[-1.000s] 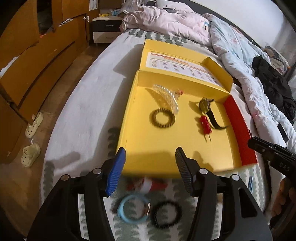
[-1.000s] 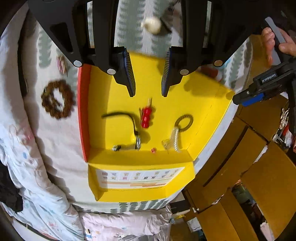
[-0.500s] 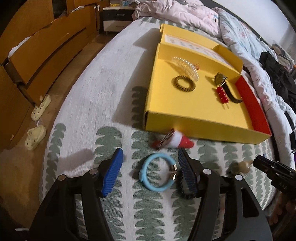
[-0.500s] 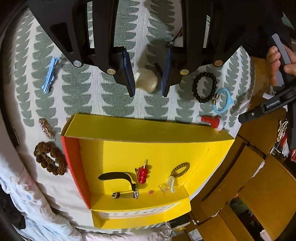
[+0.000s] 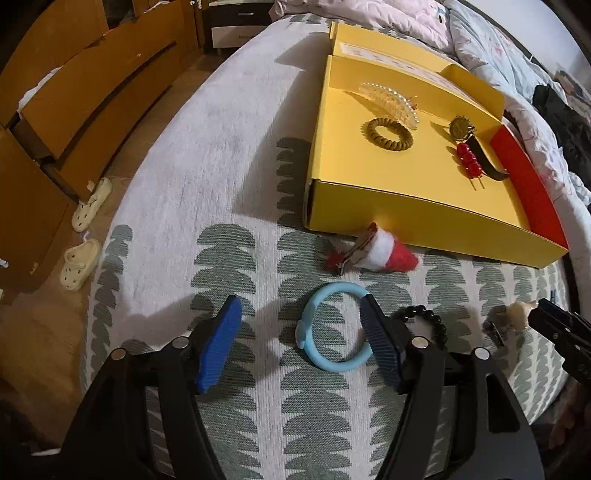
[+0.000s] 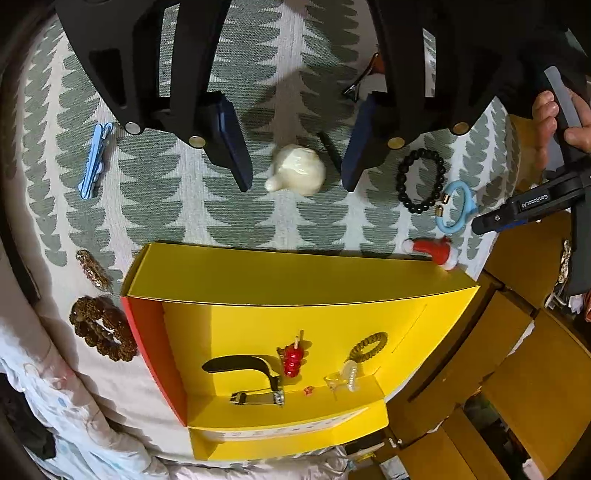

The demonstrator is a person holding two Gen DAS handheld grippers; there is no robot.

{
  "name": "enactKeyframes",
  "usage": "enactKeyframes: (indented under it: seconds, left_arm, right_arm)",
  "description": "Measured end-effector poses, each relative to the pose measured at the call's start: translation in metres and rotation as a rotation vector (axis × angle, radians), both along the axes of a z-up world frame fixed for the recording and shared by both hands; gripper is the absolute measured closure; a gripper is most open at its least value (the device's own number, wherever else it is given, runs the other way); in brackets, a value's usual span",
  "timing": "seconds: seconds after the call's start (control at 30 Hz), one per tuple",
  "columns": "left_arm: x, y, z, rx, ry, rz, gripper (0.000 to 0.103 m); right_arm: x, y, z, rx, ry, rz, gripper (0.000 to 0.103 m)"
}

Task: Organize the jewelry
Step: 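Withdraw both tools, left toward the light blue bangle, right toward the white ornament, then grasp the white garlic-shaped ornament with the right tool while the left grasps the blue bangle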

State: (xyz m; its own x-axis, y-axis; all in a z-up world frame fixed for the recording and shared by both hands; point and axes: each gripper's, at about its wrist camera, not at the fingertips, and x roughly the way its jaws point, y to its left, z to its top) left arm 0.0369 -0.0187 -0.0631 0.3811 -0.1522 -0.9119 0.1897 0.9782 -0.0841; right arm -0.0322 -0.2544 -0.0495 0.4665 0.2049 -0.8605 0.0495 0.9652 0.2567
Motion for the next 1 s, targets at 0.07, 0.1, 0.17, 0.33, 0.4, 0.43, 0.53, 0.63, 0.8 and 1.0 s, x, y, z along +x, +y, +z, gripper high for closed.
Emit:
enactKeyframes:
  seconds: [0.07,0.1,0.17,0.33,0.4,0.43,0.53,0.63,0.8,1.0]
  left_arm:
    - [0.002,0.0,-0.004,0.018,0.007,0.005,0.037]
    - [0.002,0.0,-0.005,0.027,0.01,0.005,0.037]
    - [0.003,-0.002,-0.009,0.04,0.019,-0.005,0.037]
    - [0.006,-0.005,-0.021,0.075,0.05,-0.017,0.037]
    - [0.009,-0.003,-0.023,0.077,0.059,-0.013,0.037]
    - [0.009,-0.002,-0.024,0.078,0.063,-0.013,0.037]
    - [0.012,-0.003,-0.028,0.077,0.078,-0.021,0.037]
    - [0.014,-0.007,-0.031,0.099,0.077,-0.029,0.037]
    - [0.018,-0.016,-0.034,0.12,0.072,-0.045,0.037]
    - [0.017,-0.017,-0.037,0.122,0.07,-0.057,0.051]
  right_arm:
    - [0.002,-0.001,-0.004,-0.004,0.01,0.0,0.048]
    - [0.002,0.0,-0.005,-0.004,0.013,0.0,0.048]
    - [0.003,0.002,-0.009,-0.013,0.019,0.002,0.048]
    - [0.007,0.007,-0.017,-0.029,0.036,0.005,0.048]
    - [0.008,0.008,-0.019,-0.032,0.037,0.01,0.048]
    - [0.008,0.009,-0.019,-0.03,0.034,0.011,0.048]
    - [0.008,0.01,-0.021,-0.031,0.04,0.017,0.048]
    - [0.01,0.014,-0.024,-0.046,0.043,0.024,0.049]
    - [0.011,0.018,-0.026,-0.077,0.033,0.02,0.053]
    - [0.011,0.022,-0.026,-0.12,0.034,0.03,0.072]
